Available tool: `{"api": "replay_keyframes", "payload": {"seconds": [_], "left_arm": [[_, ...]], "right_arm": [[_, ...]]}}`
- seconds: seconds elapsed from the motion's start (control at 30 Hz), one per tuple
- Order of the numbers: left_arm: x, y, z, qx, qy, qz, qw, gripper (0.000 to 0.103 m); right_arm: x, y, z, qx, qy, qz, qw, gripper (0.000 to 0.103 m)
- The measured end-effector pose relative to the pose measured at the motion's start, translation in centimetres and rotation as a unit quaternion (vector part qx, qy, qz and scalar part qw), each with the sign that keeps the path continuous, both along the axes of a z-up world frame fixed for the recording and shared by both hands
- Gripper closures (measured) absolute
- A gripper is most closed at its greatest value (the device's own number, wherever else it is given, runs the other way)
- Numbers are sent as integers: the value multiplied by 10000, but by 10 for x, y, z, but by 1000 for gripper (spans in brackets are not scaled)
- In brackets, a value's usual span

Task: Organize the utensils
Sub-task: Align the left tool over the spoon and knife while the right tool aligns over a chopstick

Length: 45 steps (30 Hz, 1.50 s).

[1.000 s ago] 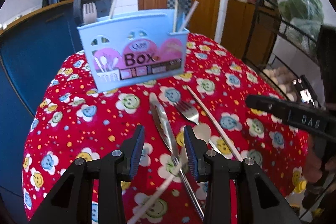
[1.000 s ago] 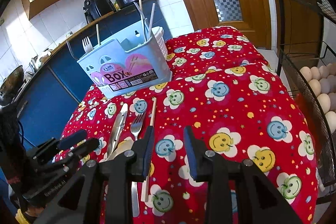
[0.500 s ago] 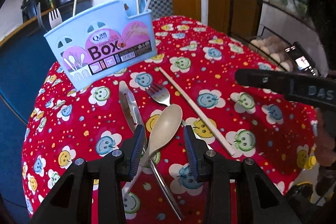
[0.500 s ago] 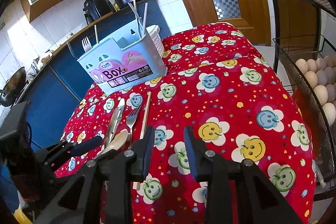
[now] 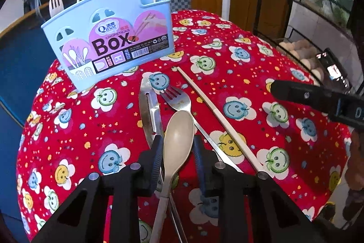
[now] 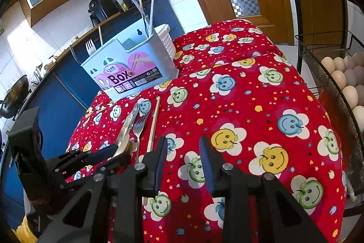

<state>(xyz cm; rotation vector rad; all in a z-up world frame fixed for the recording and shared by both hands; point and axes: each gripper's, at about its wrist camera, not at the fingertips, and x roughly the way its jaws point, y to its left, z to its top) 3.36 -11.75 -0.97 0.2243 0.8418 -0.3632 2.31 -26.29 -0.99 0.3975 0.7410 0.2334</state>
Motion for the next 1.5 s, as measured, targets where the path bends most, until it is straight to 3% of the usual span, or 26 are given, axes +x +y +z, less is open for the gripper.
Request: {"api": "replay_keyframes", "payload": {"seconds": [0.47,0.7,0.9,1.23,1.5], "left_arm": [[1,46,35,-985,-363,486,9933,78],[18,90,30,-1535,-59,926,9838,78],[31,115,12,-1784,220,1227,9760,79],[43,140,-12,-1952,478,1461,9686,78],[44,143,-13,-1802,422,1416,9725,76]], "right_arm": [[15,19,-3,-134,159,213,9996,71],[25,31,-5,-215,281,320,9989,71],[38,42,-5,-327,402,433,9977,71],[59,60,-8,-571,638,627,9944,71],[77,66,-11,-717,782,686,9920,71]]}}
